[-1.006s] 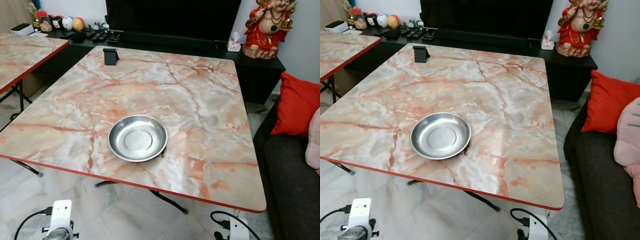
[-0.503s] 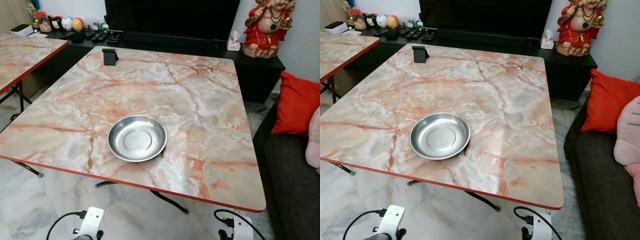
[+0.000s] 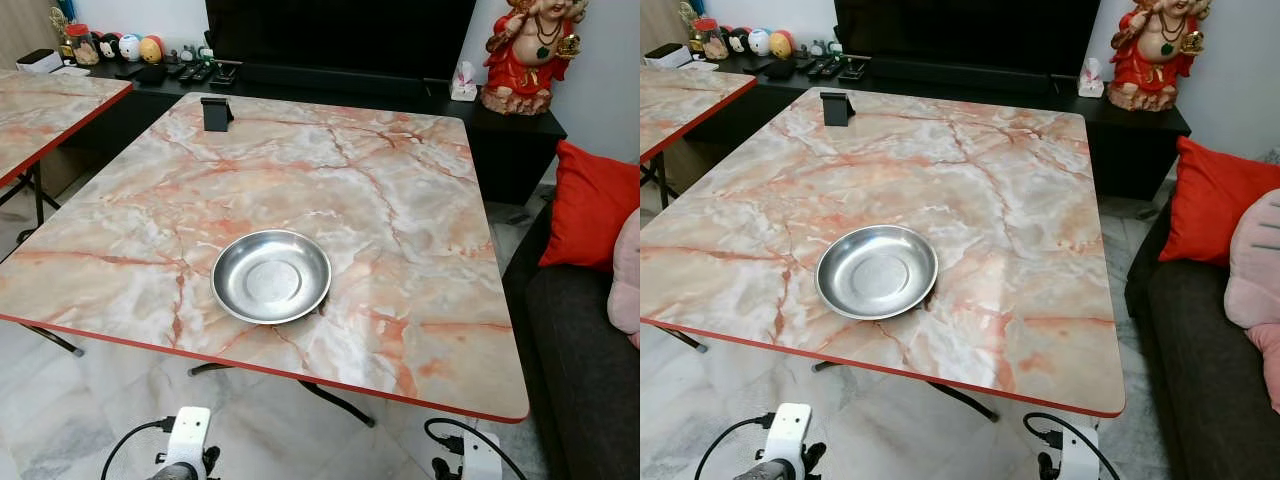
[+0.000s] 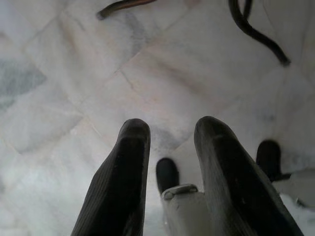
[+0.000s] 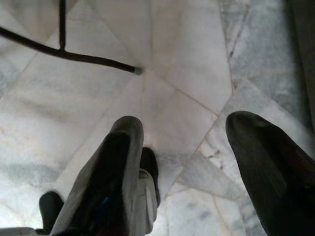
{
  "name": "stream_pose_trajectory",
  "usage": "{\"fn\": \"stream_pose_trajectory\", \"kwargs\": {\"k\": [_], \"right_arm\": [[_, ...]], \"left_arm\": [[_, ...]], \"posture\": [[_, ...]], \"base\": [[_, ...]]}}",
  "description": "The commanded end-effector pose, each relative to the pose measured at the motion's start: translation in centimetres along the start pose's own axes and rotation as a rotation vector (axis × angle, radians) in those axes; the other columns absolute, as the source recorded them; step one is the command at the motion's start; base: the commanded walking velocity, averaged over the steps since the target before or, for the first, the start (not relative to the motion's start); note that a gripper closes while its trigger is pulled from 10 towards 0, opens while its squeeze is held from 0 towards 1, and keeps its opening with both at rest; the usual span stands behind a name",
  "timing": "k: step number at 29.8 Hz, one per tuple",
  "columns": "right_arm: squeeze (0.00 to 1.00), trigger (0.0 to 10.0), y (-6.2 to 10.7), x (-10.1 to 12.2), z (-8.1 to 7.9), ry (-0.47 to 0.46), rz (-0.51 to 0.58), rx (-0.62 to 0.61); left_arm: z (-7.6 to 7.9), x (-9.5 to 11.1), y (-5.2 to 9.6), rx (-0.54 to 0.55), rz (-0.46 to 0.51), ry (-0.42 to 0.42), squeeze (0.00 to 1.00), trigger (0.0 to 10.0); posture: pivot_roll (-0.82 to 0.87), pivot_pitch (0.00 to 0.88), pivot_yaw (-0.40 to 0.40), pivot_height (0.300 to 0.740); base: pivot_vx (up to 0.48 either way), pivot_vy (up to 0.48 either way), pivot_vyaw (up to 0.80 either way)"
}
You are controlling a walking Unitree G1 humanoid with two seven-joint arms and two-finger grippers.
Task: Setting the table
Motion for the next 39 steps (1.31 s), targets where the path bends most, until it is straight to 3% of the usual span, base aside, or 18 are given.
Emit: {"fn": "stream_pose_trajectory", "kwargs": {"k": [1, 7, 12, 21, 35, 39], "right_arm": [[0.0, 10.0, 0.0, 0.19, 0.25, -0.025, 0.01, -0.013], [0.0, 10.0, -0.02, 0.2, 0.42, -0.04, 0.007, -0.019], [0.0, 10.0, -0.04, 0.34, 0.44, -0.044, 0.01, -0.019], [0.0, 10.0, -0.08, 0.59, 0.31, -0.049, 0.018, -0.014], [0.0, 10.0, -0.06, 0.17, 0.04, -0.053, -0.001, -0.01], [0.0, 10.0, -0.05, 0.03, -0.03, -0.045, -0.006, -0.001]], "left_arm": [[-0.43, -0.08, 0.02, 0.014, -0.002, 0.049, 0.0, 10.0], [-0.96, 0.39, 0.01, 0.034, 0.019, 0.105, 0.0, 10.0], [-0.31, 0.58, -0.07, 0.005, 0.019, 0.063, 0.0, 10.0], [-0.35, 0.47, -0.06, 0.004, 0.016, 0.083, 0.0, 10.0], [-0.93, 0.11, 0.05, 0.017, 0.005, 0.077, 0.0, 10.0], [-0.92, 0.1, 0.05, 0.016, 0.005, 0.073, 0.0, 10.0]], "posture": [[0.0, 0.0, -0.033, 0.74], [0.0, 0.0, -0.034, 0.74], [0.0, 0.0, -0.034, 0.74], [0.0, 0.0, -0.029, 0.74], [0.01, 0.0, -0.027, 0.74], [0.01, 0.0, -0.027, 0.74]], "base": [[0.0, 0.0, 0.0], [0.0, 0.0, 0.0], [0.0, 0.0, 0.0], [0.0, 0.0, 0.0], [0.0, 0.435, 0.0], [0.0, 0.48, -0.73]]}}
Point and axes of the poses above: a point about 5 cm out from each wrist's last joint towards the gripper, its own y axis pointing back from the gripper into the wrist, its own x axis along the axis of the wrist's last joint, z = x × y, the point moved 6 cm from there along -y, pointing out of the wrist towards the gripper, and after that the axes turned 1 degree about -y, right-handed, at the moved point
